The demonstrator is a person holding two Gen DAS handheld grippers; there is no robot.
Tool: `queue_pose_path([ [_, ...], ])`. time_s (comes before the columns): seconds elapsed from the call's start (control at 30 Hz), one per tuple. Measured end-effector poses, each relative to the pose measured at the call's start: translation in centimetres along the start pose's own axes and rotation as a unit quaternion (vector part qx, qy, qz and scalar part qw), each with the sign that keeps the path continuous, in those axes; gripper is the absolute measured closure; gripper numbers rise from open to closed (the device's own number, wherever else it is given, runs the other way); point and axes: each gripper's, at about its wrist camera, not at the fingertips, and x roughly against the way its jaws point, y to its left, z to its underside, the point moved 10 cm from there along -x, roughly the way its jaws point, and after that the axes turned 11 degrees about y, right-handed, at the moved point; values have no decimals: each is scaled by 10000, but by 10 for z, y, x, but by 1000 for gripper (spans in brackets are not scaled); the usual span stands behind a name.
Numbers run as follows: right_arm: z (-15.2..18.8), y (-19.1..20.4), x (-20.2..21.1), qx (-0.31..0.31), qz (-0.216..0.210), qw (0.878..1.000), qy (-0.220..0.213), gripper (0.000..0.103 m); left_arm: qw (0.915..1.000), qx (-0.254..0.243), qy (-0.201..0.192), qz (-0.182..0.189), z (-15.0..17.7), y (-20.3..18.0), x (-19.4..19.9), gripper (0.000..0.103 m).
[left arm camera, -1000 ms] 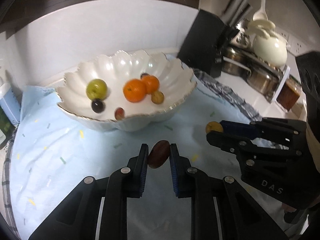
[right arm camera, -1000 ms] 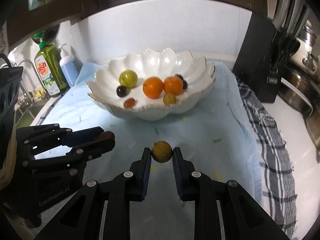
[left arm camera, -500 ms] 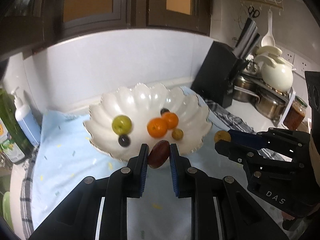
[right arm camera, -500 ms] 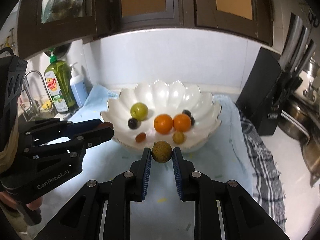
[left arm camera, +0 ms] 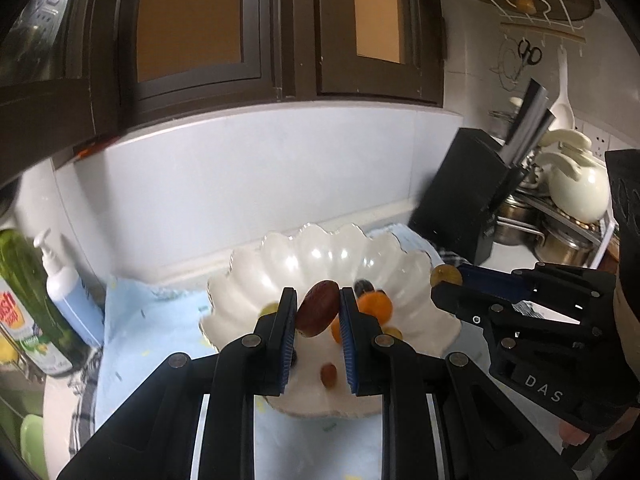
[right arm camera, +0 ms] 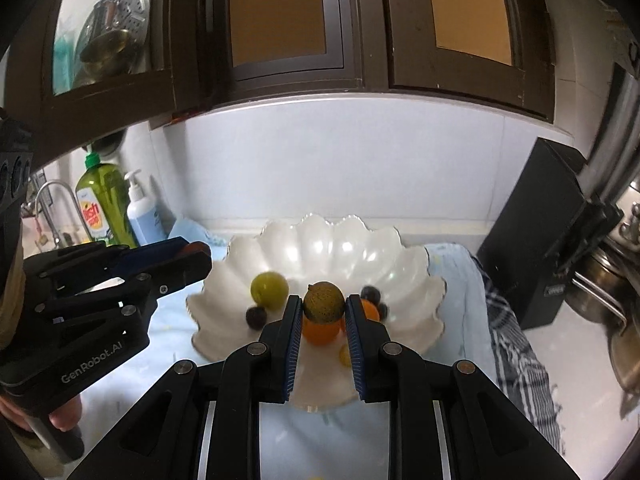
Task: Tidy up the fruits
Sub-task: 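Carry the yellow fruit with the right tool while the left carries the date to the bowl, then open the right gripper over the bowl while the left gripper releases the date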
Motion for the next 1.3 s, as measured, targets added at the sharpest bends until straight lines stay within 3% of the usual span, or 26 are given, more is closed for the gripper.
queue_pose_path([
  [0.17, -22, -8, -17, -50, -65, 9999, 68, 80, 10000, -89, -5, -38, -19, 5, -12, 81],
  [0.5, -53, -17, -58, 165, -13, 9992, 358, 80, 9986, 69, 512, 137, -44, 19, -67, 81],
  [0.73, -61, -18, -88, 369, 137, 9979, 522, 80, 9954, 197, 924, 180, -45, 26, -103, 81],
  [0.97, -60, -25, -121, 210, -20, 9957, 907, 80, 9905, 315, 1327, 151, -39, 34, -133, 81],
  [1.3, -60, -32, -142, 149, -33, 9937, 1115, 79, 9871, 275, 1579, 28, -36, 40, -156, 80],
])
